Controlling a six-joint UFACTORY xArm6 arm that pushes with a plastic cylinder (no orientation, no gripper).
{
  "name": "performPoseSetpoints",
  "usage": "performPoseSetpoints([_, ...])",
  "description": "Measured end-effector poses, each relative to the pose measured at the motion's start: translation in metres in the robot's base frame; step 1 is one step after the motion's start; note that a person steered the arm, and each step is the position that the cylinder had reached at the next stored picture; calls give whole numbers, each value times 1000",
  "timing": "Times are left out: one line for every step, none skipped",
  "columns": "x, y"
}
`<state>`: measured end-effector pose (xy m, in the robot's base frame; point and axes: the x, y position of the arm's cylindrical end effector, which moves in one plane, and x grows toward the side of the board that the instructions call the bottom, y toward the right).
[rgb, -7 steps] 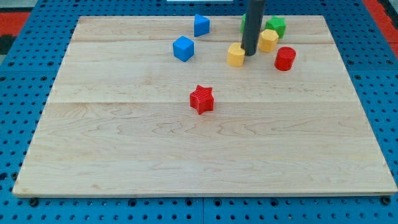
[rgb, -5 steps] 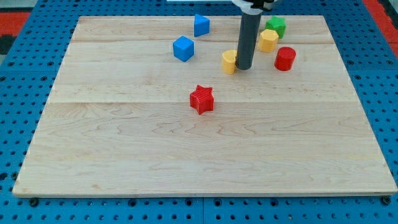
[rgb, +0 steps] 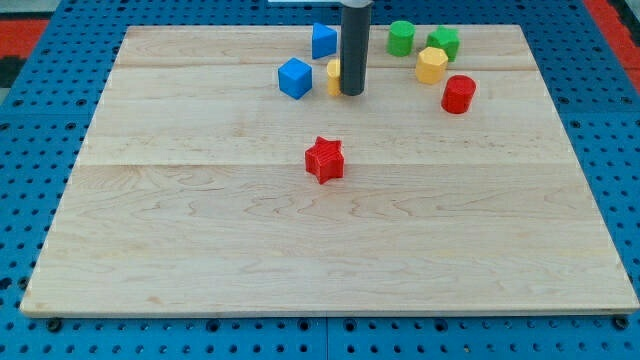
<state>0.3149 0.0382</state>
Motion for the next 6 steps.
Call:
performPoseSetpoints([7,-58])
performPoseSetpoints([-17,-100])
performPoseSetpoints([-10,-100])
performPoseSetpoints([22,-60])
performPoseSetpoints([20,-30])
performPoseSetpoints([4,-55])
